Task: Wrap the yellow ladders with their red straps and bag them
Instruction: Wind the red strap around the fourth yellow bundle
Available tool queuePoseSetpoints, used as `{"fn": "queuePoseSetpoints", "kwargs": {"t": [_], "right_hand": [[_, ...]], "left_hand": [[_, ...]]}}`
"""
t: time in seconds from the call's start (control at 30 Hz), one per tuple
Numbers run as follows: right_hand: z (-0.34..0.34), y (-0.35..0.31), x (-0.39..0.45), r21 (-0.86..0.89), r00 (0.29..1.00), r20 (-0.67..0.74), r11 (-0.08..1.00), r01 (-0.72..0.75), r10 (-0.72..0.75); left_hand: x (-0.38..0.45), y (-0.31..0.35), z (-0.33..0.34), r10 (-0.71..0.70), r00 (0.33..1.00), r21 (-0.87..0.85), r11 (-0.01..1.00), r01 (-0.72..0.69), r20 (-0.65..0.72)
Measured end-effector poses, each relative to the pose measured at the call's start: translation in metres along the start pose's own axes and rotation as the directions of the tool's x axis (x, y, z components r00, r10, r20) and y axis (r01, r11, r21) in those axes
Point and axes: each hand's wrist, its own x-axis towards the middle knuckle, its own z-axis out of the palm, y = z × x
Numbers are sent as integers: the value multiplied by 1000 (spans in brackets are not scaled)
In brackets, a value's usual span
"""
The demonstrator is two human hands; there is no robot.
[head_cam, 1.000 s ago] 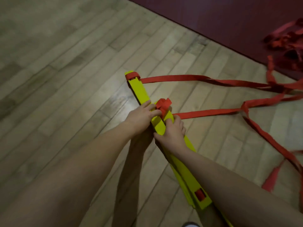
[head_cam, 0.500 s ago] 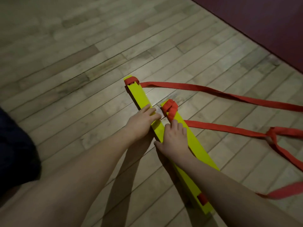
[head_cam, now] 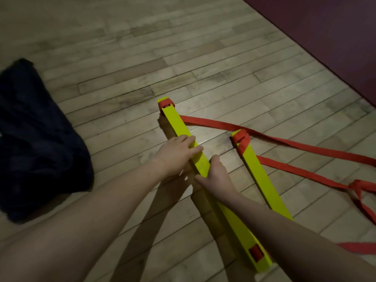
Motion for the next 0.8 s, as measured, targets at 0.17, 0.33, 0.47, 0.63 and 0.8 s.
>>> {"fn": "queuePoseSetpoints", "kwargs": {"t": [0.17, 0.33, 0.47, 0.63, 0.8], "right_hand": [[21, -52, -11, 53, 993, -43, 993, 109, -106], [51, -106, -19, 119, 981, -22, 974, 193, -192], [69, -132, -25, 116, 957, 30, 952, 285, -290], [97, -141, -24, 59, 904, 111, 910, 410, -414], [118, -122, -13, -59, 829, 238, 845, 531, -505]], "left_hand": [[-65, -31, -20, -222, 969, -222, 956, 193, -113], [-116, -51, -23, -713, 701, -748, 465, 473, 1], [-135, -66, -21, -788, 611, -859, 258, 442, 78], [-157, -79, -8, -841, 510, -883, 88, 461, 182], [-157, -75, 25, -898, 359, -862, -45, 504, 257]]}}
